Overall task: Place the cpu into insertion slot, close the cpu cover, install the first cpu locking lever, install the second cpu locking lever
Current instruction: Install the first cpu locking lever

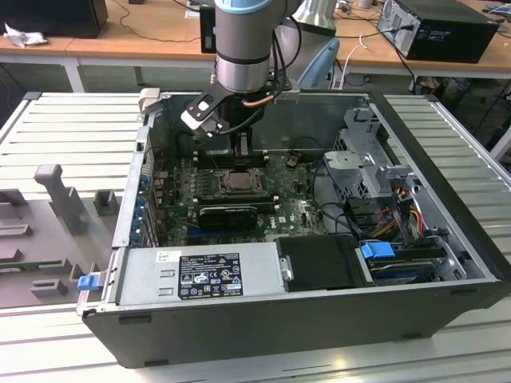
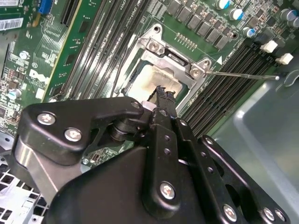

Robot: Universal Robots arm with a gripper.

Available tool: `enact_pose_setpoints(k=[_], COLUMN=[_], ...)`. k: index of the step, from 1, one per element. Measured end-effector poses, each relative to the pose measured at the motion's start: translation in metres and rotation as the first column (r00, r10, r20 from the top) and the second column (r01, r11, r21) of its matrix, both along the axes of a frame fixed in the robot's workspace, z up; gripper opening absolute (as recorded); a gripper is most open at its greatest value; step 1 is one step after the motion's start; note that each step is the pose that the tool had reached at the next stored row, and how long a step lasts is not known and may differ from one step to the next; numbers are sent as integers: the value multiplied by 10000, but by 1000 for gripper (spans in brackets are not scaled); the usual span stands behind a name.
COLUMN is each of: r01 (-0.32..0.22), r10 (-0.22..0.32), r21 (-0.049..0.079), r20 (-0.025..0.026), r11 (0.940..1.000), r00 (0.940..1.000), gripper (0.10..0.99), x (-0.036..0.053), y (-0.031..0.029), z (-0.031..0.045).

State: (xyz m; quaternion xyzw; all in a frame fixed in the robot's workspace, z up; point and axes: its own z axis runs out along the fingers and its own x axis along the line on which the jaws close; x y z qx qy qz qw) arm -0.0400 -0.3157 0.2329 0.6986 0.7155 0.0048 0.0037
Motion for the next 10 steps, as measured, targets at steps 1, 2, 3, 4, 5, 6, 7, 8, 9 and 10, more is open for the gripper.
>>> enact_pose_setpoints(k=[1, 2, 3, 4, 5, 6, 7, 8, 9, 10], r01=[0, 0, 0, 0, 0, 0, 0, 0, 0, 0], r10=[0, 0, 0, 0, 0, 0, 0, 0, 0, 0], r21=[0, 1, 2, 1, 0, -1, -1, -1, -1, -1], r20=[0, 1, 2, 2, 1, 0, 1, 0, 0, 0], r11=[10000, 10000, 10000, 10000, 10000, 10000, 10000, 10000, 10000, 10000], r00=[10000, 10000, 10000, 10000, 10000, 10000, 10000, 10000, 10000, 10000], gripper=[106, 106, 106, 106, 106, 106, 106, 106, 106, 106], x=[-5, -16, -17, -17, -17, -17, -17, -17, -17, -17], y=[0, -1, 0, 0, 0, 0, 0, 0, 0, 0], z=[0, 3, 8, 8, 9, 10, 10, 11, 11, 11])
